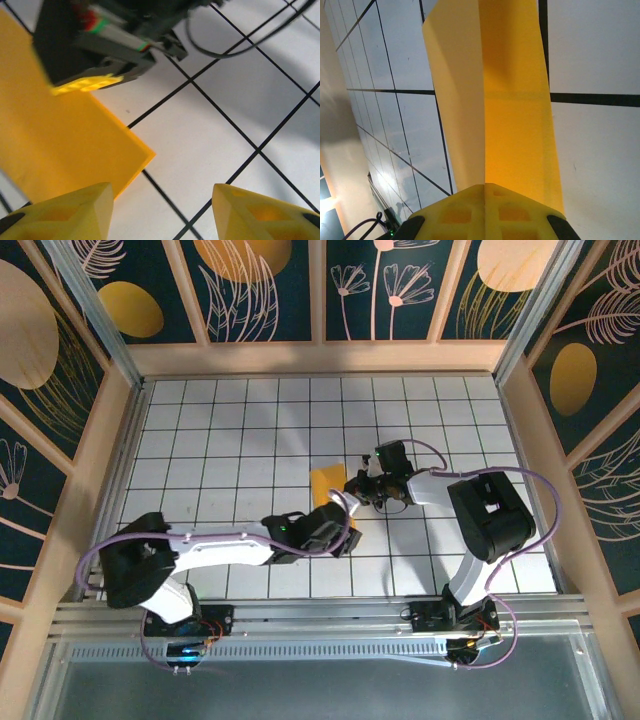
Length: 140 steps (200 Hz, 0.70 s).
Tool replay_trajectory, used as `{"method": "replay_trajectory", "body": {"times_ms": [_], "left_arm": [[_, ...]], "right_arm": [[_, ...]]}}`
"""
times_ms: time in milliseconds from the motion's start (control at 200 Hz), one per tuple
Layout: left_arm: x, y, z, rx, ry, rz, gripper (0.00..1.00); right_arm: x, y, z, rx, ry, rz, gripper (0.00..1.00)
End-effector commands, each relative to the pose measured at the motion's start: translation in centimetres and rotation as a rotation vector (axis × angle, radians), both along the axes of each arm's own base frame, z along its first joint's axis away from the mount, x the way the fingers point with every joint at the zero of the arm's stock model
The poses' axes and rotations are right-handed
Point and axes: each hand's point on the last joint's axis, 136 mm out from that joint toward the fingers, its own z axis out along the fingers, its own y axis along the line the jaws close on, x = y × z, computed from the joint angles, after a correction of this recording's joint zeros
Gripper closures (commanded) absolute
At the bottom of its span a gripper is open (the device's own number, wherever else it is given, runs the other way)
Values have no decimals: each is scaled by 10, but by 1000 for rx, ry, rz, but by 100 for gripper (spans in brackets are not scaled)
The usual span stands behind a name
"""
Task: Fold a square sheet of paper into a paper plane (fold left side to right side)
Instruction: Fold the triangle a second time at the center of the table.
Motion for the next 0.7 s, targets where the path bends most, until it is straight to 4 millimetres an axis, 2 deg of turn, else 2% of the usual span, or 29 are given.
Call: {"method": "replay_trajectory", "body": {"times_ms": [0,40,55,135,150,260,475,616,696], "left_arm": [[9,6,-11,139,-70,34,42],[10,10,-20,174,-71,43,41],[12,4,-13,161,-82,46,41],[17,3,-13,186,-103,61,39],[18,4,-23,213,-99,63,39],[24,5,-31,262,-121,76,37],[30,5,-39,311,-141,88,40],[32,4,-42,325,-150,94,54],[32,4,-40,317,-150,93,71]], "right_arm": [[1,1,7,8,-21,-4,100],[1,0,7,8,-21,-2,100],[1,0,7,8,-21,-2,100],[0,1,7,10,-20,-1,100],[0,1,7,10,-20,-1,100],[0,1,6,12,-20,-1,100],[-2,3,5,15,-17,2,100],[-1,3,5,15,-18,1,100],[0,3,5,13,-17,0,100]]}}
